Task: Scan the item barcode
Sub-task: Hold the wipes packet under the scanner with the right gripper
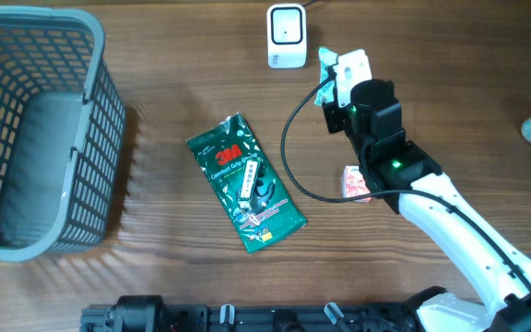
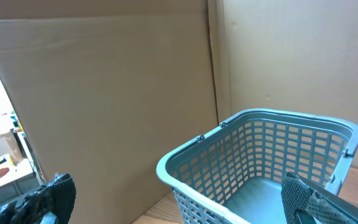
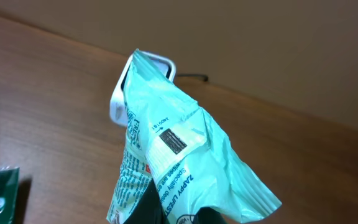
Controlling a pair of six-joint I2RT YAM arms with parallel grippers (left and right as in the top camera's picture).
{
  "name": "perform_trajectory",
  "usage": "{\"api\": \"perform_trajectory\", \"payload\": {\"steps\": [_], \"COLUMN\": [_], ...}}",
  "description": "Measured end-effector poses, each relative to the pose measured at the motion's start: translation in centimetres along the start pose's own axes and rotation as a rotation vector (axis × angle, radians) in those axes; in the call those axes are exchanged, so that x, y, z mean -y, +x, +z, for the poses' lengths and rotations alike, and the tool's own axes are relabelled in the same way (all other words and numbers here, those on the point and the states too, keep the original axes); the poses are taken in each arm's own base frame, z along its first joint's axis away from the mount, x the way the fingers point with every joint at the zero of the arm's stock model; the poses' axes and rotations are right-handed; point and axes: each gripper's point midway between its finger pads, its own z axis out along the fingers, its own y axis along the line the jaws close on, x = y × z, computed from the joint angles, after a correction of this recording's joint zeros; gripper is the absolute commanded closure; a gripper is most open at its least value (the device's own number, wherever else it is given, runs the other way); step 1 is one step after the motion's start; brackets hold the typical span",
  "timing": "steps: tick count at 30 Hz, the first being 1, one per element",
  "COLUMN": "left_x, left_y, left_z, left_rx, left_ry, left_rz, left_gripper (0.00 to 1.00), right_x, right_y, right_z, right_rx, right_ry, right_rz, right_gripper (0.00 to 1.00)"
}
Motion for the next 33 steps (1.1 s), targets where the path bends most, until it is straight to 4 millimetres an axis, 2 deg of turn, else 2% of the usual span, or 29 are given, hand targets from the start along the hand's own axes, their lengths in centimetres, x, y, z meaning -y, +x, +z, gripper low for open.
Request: {"api": "perform_trajectory", "payload": {"steps": [1, 5, 8, 12, 15, 17, 18, 20, 22, 24, 28, 33], "left_x": [0.0, 0.0, 0.0, 0.0, 0.0, 0.0, 0.0, 0.0, 0.0, 0.0, 0.0, 0.0], "left_y": [0.0, 0.0, 0.0, 0.0, 0.1, 0.0, 0.0, 0.0, 0.0, 0.0, 0.0, 0.0], "left_z": [0.0, 0.0, 0.0, 0.0, 0.0, 0.0, 0.0, 0.0, 0.0, 0.0, 0.0, 0.0], "left_rx": [0.000, 0.000, 0.000, -0.001, -0.004, -0.001, -0.001, -0.001, -0.001, -0.001, -0.001, -0.001], "left_ry": [0.000, 0.000, 0.000, 0.000, 0.001, -0.001, 0.000, 0.000, 0.000, 0.000, 0.000, 0.000], "left_rz": [0.001, 0.001, 0.000, 0.002, 0.004, 0.001, 0.001, 0.001, 0.001, 0.001, 0.001, 0.001], "left_gripper": [0.00, 0.00, 0.00, 0.00, 0.00, 0.00, 0.00, 0.00, 0.00, 0.00, 0.00, 0.00], "right_x": [-0.1, -0.5, 0.3, -0.5, -1.0, -1.8, -1.8, -3.5, -4.1, -4.7, -5.4, -7.2], "right_y": [-0.8, -6.2, -7.1, -7.6, -7.3, -6.1, -5.9, -3.7, -3.4, -4.2, -5.2, -2.2], "right_z": [-0.1, -1.1, -0.6, 3.1, 5.2, 7.2, 7.4, 11.7, 13.4, 15.4, 18.2, 20.6], "right_rx": [0.033, 0.245, 0.284, 0.392, 0.481, 0.474, 0.468, 0.421, 0.411, 0.413, 0.431, 0.373], "right_ry": [0.003, 0.049, 0.128, 0.228, 0.291, 0.297, 0.298, 0.268, 0.257, 0.240, 0.225, 0.142], "right_rz": [-0.032, -0.179, -0.300, -0.419, -0.439, -0.464, -0.475, -0.507, -0.514, -0.520, -0.524, -0.566], "right_gripper": [0.95, 0.95, 0.95, 0.95, 0.95, 0.95, 0.95, 0.96, 0.95, 0.96, 0.95, 0.96]}}
